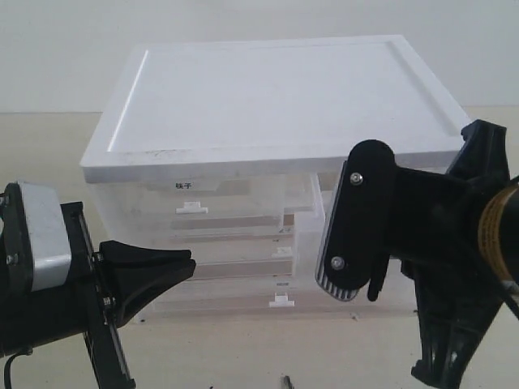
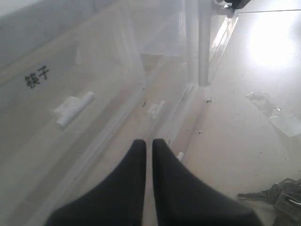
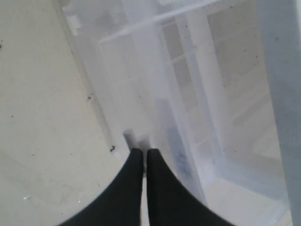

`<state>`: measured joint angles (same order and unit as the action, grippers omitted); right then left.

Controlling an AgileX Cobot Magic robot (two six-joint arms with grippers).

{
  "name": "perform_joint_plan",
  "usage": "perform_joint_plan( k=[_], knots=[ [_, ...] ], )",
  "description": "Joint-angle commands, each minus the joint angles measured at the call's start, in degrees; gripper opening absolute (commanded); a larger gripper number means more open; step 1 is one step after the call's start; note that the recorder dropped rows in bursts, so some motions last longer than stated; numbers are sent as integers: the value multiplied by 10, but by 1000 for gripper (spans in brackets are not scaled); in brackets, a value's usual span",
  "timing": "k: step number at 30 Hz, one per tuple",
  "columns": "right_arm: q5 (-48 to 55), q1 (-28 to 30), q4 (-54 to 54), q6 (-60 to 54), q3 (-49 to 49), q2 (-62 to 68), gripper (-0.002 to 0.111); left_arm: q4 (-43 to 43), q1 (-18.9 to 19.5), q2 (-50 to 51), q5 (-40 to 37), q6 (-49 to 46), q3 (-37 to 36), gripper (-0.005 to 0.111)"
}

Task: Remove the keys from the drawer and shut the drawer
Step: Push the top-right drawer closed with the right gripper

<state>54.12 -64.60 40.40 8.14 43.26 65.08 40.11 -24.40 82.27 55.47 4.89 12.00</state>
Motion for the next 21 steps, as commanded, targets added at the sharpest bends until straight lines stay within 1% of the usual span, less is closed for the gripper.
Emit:
perform_joint_plan(
  k=[1,2,5,11,15,18,21],
  knots=[
    [-8,1,108,80,-25,-4,0,0,-3,2,-2,6,3,4],
    [-9,1,144,115,-30,-4,0,0,-3,2,-2,6,3,4],
    [-10,1,205,170,-44,-4,0,0,-3,2,-2,6,3,4],
    [-32,1,221,188,-46,-4,0,0,-3,2,-2,6,3,4],
    [-69,2,287,241,-62,-4,0,0,-3,2,-2,6,3,4],
    [-95,29,331,296,-79,-4,0,2,-3,2,-10,6,3,4],
    [-103,71,336,296,-81,-4,0,2,-3,2,-11,6,3,4]
  ],
)
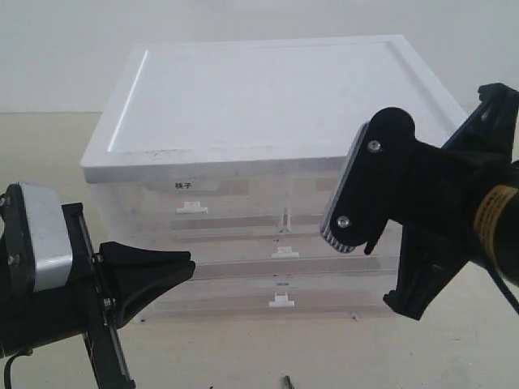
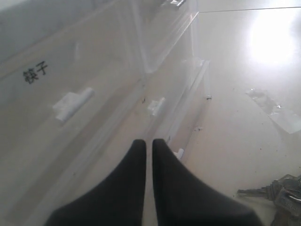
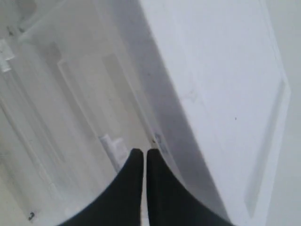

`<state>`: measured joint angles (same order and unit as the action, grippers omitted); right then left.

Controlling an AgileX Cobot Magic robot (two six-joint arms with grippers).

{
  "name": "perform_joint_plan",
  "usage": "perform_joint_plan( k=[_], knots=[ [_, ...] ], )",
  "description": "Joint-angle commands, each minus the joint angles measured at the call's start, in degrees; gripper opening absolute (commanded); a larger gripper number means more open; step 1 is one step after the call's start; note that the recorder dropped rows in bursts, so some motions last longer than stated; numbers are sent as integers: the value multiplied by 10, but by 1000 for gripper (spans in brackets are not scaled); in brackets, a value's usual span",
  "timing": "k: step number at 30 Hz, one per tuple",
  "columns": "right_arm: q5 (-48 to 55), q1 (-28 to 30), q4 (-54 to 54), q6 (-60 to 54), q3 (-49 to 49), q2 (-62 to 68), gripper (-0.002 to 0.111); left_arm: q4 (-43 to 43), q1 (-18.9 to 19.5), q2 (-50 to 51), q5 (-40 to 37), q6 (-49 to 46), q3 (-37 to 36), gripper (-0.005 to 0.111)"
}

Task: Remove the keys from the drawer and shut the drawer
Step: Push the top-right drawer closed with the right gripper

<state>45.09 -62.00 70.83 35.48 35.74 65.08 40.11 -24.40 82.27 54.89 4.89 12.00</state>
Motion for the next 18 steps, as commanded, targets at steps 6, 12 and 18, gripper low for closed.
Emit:
perform_joint_plan(
  k=[6,12,18],
  knots=[
    [-50,68,31,35,-6,-4,0,2,-3,2,-1,6,3,4],
    [-70,59,5,34,-6,-4,0,2,-3,2,-1,6,3,4],
    [-75,-6,-101,-82,-6,-5,0,13,-3,2,8,6,3,4]
  ],
)
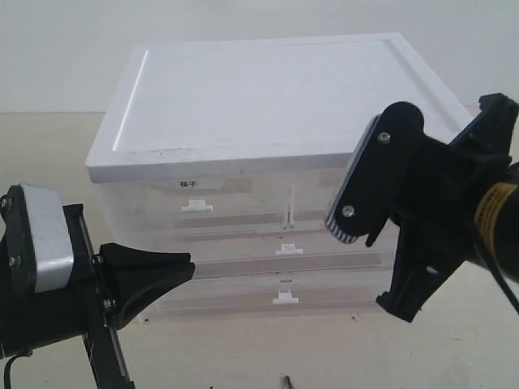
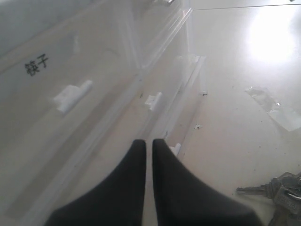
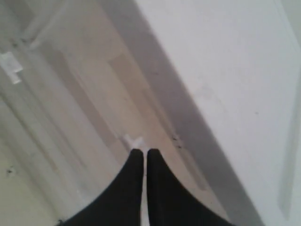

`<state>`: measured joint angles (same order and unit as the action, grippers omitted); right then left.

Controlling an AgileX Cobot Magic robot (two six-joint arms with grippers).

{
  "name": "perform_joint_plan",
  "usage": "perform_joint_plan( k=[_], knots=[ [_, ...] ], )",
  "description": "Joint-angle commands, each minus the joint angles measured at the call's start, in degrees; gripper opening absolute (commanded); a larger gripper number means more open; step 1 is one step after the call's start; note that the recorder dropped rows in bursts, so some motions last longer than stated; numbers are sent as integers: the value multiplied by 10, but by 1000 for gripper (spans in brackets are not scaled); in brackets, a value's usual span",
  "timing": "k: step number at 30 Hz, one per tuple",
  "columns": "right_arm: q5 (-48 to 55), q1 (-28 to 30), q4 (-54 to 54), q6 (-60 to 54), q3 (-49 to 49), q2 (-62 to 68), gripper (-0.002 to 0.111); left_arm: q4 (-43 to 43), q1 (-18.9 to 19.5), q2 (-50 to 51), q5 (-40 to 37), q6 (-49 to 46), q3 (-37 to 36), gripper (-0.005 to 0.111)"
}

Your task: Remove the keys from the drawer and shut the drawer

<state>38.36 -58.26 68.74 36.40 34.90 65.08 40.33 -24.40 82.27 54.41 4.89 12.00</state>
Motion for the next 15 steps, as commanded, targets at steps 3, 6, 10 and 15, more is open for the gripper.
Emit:
perform_joint_plan(
  k=[3,6,10,15],
  knots=[
    [-46,-57,-239,-240,3,5,0,11,-3,2,22,6,3,4],
    [-45,-44,-342,-364,3,43,0,11,-3,2,21,7,3,4],
    [-68,-15,-348,-384,3,113,0,16,-3,2,-3,20,3,4],
    [-99,1,-256,-353,7,193,0,16,-3,2,-4,20,3,4]
  ],
)
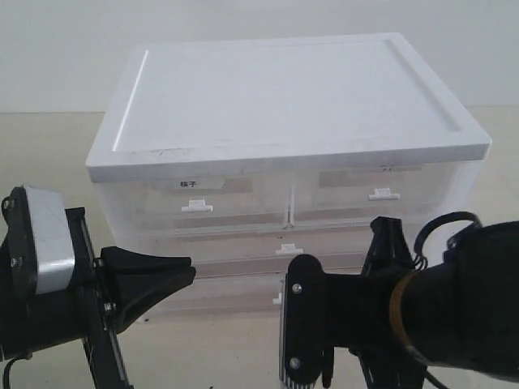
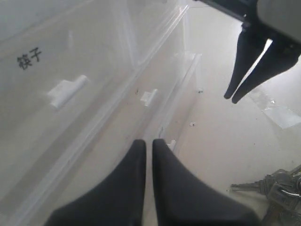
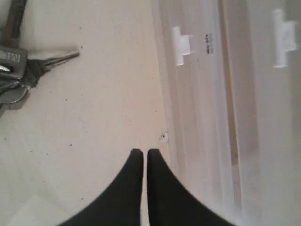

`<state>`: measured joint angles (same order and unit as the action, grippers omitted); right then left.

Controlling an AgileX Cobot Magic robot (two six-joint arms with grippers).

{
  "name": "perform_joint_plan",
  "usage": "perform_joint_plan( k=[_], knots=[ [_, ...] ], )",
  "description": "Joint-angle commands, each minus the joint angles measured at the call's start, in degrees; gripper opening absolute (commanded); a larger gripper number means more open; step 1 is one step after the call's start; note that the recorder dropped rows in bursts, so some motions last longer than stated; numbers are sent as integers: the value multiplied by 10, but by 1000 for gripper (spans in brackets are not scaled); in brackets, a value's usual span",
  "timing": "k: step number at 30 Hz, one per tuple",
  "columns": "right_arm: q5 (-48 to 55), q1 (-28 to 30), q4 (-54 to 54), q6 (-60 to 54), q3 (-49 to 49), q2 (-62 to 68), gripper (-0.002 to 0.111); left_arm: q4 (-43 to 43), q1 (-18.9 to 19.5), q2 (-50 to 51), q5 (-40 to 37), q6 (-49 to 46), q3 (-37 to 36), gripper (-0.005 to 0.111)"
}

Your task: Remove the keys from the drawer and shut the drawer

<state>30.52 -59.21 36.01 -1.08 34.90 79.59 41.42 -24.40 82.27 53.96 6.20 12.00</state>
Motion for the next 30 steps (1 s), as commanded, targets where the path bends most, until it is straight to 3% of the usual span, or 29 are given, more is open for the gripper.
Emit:
perform_joint_plan(
  k=[1,10,14,16,24,27,30],
  knots=[
    [-23,10,103,50,9,61,0,5,-3,2,4,7,3,4],
    [-21,10,465,377,12,158,0,5,-3,2,18,7,3,4],
    [34,10,639,580,12,177,0,4,-3,2,17,4,3,4],
    [50,10,639,631,12,177,0,4,-3,2,17,4,3,4],
    [0,-1,639,642,12,175,0,4,-3,2,17,2,3,4],
    [-5,-40,639,642,12,155,0,4,-3,2,19,3,3,4],
    [2,-134,616,642,12,110,0,18,-3,2,45,21,3,4]
  ],
)
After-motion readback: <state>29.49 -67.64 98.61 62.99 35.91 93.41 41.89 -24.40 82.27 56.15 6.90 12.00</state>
